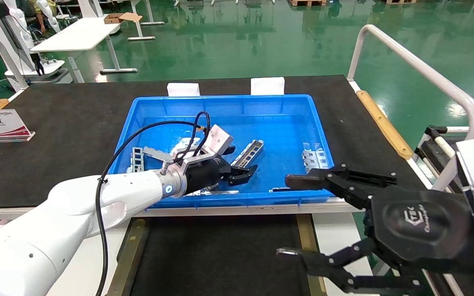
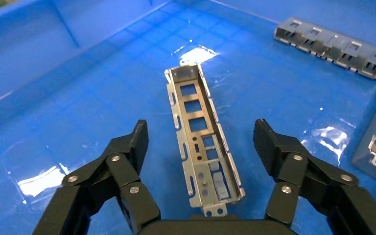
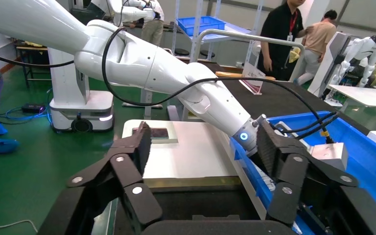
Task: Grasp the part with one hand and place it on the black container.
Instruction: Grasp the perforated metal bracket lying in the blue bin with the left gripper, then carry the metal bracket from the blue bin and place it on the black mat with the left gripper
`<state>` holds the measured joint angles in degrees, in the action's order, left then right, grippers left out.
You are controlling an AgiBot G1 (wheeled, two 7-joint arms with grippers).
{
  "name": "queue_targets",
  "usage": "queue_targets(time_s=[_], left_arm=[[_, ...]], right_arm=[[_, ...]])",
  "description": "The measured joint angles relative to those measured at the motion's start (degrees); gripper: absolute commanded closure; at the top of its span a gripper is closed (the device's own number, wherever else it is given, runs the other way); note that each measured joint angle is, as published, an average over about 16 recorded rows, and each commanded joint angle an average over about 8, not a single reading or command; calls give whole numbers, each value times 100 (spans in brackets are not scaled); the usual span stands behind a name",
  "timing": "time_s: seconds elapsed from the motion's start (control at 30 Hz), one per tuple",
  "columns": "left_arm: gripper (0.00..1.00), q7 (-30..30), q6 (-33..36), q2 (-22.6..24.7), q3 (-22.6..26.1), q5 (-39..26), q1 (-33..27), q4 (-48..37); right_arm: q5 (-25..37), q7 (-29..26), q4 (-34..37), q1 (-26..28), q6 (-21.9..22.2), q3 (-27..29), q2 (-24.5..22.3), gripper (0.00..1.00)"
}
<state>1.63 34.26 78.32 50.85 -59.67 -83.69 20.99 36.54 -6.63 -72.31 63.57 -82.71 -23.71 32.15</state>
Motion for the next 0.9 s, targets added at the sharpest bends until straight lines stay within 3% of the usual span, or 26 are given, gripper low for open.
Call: queue_targets(time_s=[0.5,0.9], left_arm=[[100,-66,-240,-8,528,537,-8,20],[100,39,-395,-13,675,1125,-71,54]], right_arm=[[0,0,0,0,0,0,0,100],[0,0,0,0,0,-1,0,100]])
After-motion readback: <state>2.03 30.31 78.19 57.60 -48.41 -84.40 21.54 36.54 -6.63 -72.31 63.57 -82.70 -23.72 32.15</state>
